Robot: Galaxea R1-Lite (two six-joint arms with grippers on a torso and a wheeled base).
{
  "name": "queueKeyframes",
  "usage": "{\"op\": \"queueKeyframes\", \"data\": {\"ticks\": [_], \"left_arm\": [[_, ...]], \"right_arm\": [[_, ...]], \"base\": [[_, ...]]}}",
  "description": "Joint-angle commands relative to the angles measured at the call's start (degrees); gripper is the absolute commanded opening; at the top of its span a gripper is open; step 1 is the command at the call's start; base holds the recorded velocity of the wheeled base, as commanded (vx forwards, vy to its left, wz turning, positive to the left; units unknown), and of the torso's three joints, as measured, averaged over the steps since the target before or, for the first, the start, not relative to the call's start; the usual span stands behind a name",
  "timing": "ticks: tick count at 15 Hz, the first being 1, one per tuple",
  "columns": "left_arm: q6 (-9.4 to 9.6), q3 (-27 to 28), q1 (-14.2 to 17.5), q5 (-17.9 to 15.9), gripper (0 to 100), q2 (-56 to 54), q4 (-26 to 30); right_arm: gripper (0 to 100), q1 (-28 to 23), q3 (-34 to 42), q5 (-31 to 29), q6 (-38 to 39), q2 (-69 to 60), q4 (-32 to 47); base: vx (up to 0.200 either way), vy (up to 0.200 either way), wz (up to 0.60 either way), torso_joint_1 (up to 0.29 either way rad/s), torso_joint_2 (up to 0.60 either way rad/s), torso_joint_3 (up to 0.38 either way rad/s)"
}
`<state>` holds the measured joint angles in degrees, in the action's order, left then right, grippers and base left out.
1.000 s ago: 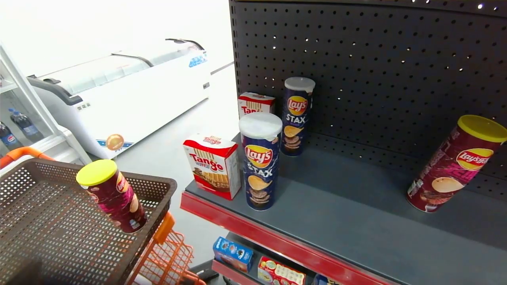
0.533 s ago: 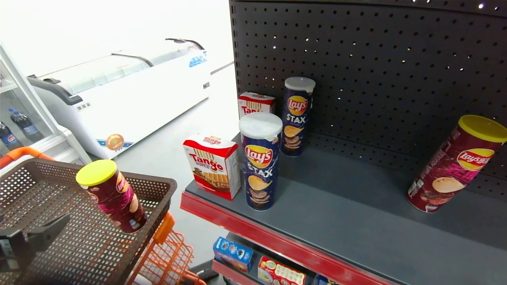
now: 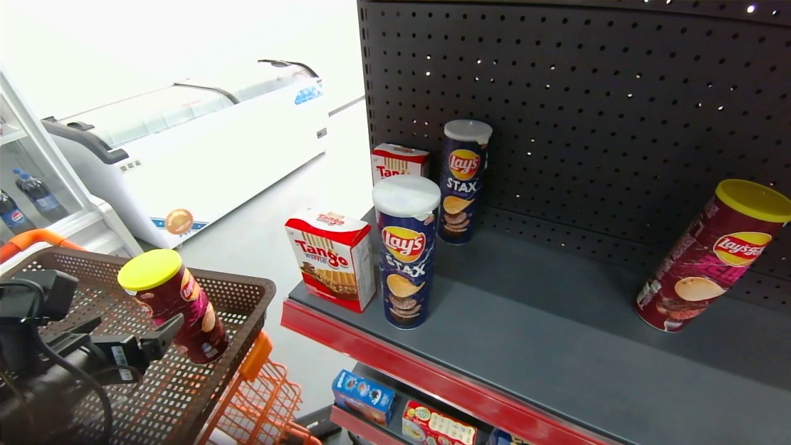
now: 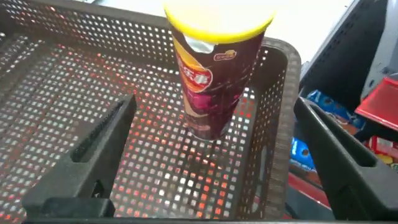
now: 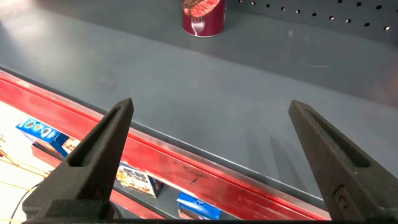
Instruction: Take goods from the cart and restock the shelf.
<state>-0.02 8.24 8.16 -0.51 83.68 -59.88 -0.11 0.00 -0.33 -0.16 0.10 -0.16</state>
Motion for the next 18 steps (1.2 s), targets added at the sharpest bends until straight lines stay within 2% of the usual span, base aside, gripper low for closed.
{"op": "queueKeyframes", "data": {"ticks": [1,2,7,13,14,16,18], "left_arm": [[-0.06,-1.74,-0.07,-0.02,100,9.93,-4.98],[0.46,-1.03,0.81,-0.02,100,12.92,-7.09],[0.38,2.22,1.07,-0.02,100,18.36,-11.57],[0.46,7.58,0.63,-0.02,100,23.02,-13.95],[0.46,7.93,0.81,-0.02,0,23.20,-14.91],[0.90,9.07,0.99,0.86,0,23.20,-15.44],[2.57,8.90,1.07,1.48,0,23.20,-15.18]], "right_arm": [[100,0.02,0.00,-0.02,-0.02,0.08,-0.02],[100,0.02,0.00,-0.02,-0.02,0.08,-0.02],[100,0.02,0.00,-0.02,-0.02,0.08,-0.02],[100,0.02,0.00,-0.02,-0.02,0.08,-0.02],[100,0.02,0.00,-0.02,-0.02,0.08,-0.02],[100,0.02,0.00,-0.02,-0.02,0.08,-0.02],[100,0.02,0.00,-0.02,-0.02,0.08,-0.02]], "base": [[0.000,0.000,0.00,0.000,0.00,0.000],[0.000,0.000,0.00,0.000,0.00,0.000],[0.000,0.000,0.00,0.000,0.00,0.000],[0.000,0.000,0.00,0.000,0.00,0.000],[0.000,0.000,0.00,0.000,0.00,0.000],[0.000,0.000,0.00,0.000,0.00,0.000],[0.000,0.000,0.00,0.000,0.00,0.000]]}}
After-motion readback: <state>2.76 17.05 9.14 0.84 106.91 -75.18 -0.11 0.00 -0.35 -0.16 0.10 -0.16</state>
